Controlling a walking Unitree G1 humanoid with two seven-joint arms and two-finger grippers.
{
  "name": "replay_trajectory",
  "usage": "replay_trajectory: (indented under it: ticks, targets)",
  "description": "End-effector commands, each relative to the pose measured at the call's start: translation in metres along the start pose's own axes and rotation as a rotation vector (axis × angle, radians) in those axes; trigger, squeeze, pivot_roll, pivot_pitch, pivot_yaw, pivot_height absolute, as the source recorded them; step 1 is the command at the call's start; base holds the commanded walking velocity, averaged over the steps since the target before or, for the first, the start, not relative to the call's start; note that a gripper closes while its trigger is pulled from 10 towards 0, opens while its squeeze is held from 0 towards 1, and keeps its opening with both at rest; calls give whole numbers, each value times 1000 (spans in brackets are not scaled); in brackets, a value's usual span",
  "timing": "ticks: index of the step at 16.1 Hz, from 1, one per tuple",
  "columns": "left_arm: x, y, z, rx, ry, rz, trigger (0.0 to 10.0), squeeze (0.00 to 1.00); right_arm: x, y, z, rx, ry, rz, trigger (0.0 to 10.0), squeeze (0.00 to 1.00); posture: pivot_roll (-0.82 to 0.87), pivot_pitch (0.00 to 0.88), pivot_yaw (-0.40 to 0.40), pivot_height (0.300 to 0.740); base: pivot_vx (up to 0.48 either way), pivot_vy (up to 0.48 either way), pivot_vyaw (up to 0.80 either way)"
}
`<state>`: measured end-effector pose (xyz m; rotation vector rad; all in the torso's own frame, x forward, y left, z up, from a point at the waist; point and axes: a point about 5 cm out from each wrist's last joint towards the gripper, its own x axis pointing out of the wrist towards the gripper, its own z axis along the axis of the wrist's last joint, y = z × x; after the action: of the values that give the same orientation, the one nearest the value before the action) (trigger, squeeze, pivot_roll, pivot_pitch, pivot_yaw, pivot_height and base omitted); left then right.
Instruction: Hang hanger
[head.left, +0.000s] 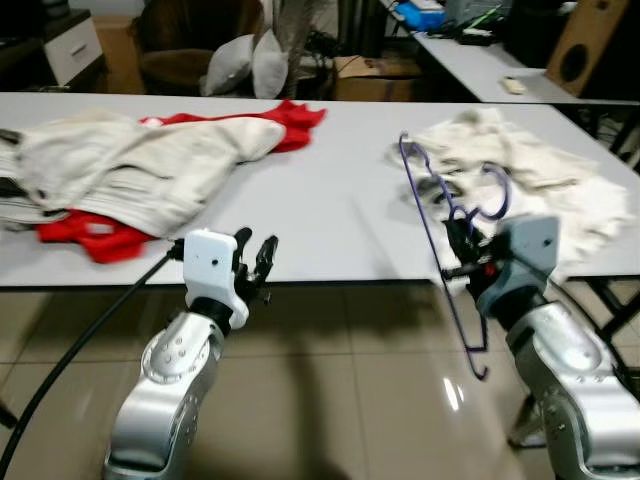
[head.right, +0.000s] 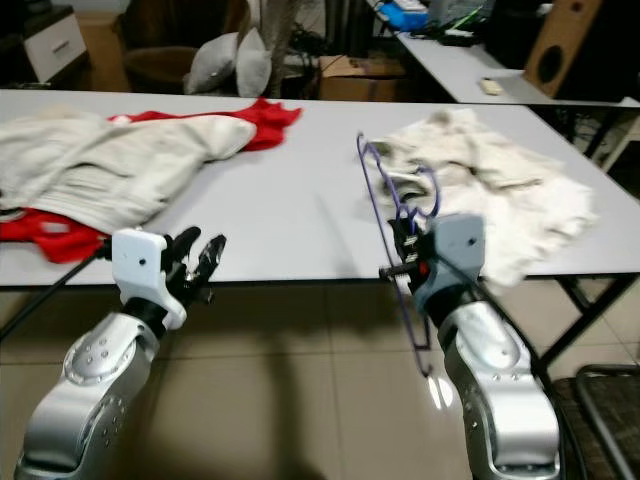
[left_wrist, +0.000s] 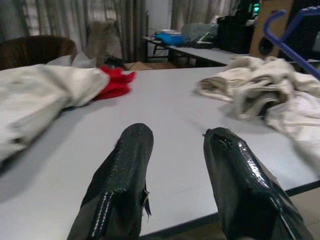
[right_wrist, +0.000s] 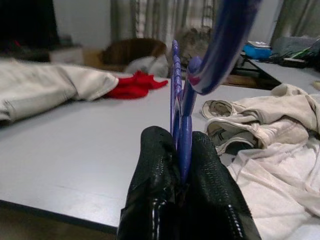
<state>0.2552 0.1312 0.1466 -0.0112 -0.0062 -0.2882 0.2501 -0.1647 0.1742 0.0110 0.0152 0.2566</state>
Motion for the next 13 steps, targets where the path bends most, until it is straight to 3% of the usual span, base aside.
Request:
replay_trajectory:
  ticks: [1,5,9,10,13]
  targets:
    - [3,-7,0,-5,-2,-27,10000,0,-3,-6,-2,4,27,-14,10000,0,-159,0,21,740,0,-394,0]
    - [7,-11,0,-15,-6,-42,10000,0,-4,-2,-3,-39,35,-25,10000,0,-167,0,31,740,0,-374,0]
    - [6,-7,6,-44,-37,-44,10000,0,-3,-4,-6,-15,34,-54,10000,0,-154,25,38,740,0,0,0]
    - [6,-4,10,-38,-49,-57,10000,0,-5,-5,-7,49,27,-86,10000,0,-150,32,38,740,0,0,-469]
    - [4,1,8,-41,-44,-45,10000,0,-10,-6,-12,26,65,-110,10000,0,-153,43,39,740,0,445,-581]
